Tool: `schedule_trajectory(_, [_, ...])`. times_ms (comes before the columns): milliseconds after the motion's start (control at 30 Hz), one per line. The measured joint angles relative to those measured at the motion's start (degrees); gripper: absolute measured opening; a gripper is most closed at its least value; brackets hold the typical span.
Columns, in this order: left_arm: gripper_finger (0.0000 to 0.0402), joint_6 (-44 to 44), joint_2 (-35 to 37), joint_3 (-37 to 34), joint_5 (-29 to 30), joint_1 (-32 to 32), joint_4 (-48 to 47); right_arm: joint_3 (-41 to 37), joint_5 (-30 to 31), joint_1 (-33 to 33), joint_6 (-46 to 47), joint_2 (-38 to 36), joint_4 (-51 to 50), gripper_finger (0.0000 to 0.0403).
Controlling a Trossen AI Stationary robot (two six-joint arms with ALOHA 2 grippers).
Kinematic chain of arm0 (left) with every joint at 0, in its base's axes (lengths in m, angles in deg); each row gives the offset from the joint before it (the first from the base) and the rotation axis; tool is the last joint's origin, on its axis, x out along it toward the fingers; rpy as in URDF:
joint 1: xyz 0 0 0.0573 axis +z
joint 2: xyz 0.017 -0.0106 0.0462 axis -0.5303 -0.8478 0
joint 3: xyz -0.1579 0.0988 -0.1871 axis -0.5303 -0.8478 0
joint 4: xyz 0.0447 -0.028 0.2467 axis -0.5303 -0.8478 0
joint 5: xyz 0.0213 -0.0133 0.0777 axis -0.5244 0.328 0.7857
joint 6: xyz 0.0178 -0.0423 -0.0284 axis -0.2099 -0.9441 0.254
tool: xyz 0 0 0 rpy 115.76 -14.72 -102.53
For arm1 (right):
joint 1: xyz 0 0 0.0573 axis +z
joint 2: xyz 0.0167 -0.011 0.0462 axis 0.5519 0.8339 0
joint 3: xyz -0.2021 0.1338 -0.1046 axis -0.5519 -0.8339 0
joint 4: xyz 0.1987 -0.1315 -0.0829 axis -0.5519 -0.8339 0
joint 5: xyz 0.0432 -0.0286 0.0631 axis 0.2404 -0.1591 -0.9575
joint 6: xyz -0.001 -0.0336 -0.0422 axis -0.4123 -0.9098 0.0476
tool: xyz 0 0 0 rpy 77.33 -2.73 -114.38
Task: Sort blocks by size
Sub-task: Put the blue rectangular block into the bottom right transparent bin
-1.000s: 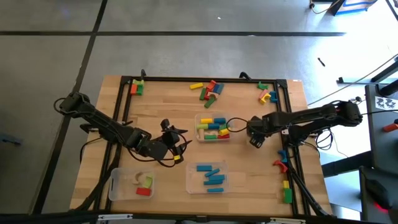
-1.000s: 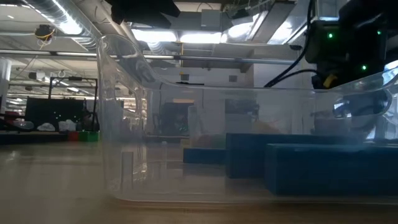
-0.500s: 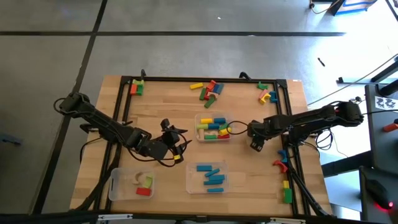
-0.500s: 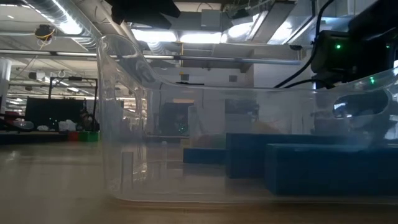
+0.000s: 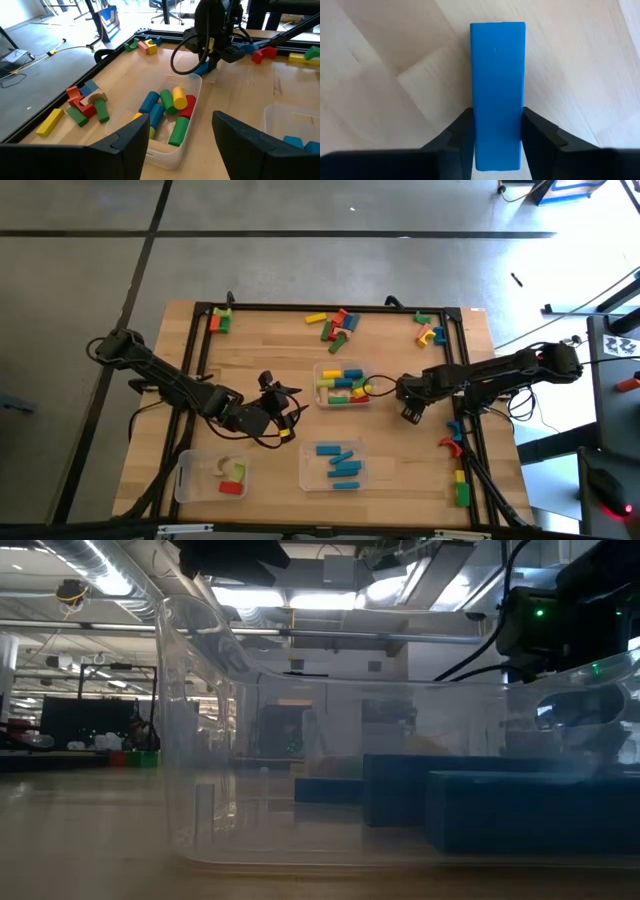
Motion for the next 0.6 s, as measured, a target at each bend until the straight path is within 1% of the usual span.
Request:
schedule_trajectory(200, [0.021, 0.0, 0.0, 0.0, 0.0, 0.0, 0.0, 5.6, -1.7, 0.0, -0.3, 0.0, -1.1, 0.0131])
schedule_trajectory(300, [0.021, 0.0, 0.0, 0.0, 0.0, 0.0, 0.0, 9.0, -3.1, 0.0, -0.5, 0.0, -1.1, 0.0129])
schedule_trajectory(400, [0.021, 0.0, 0.0, 0.0, 0.0, 0.0, 0.0, 11.9, -5.2, 0.3, -0.5, 0.0, -1.3, 0.0135])
schedule_trajectory(600, [0.021, 0.0, 0.0, 0.0, 0.0, 0.0, -0.1, 18.1, -5.5, 5.6, -0.7, -0.1, -0.8, 0.0133])
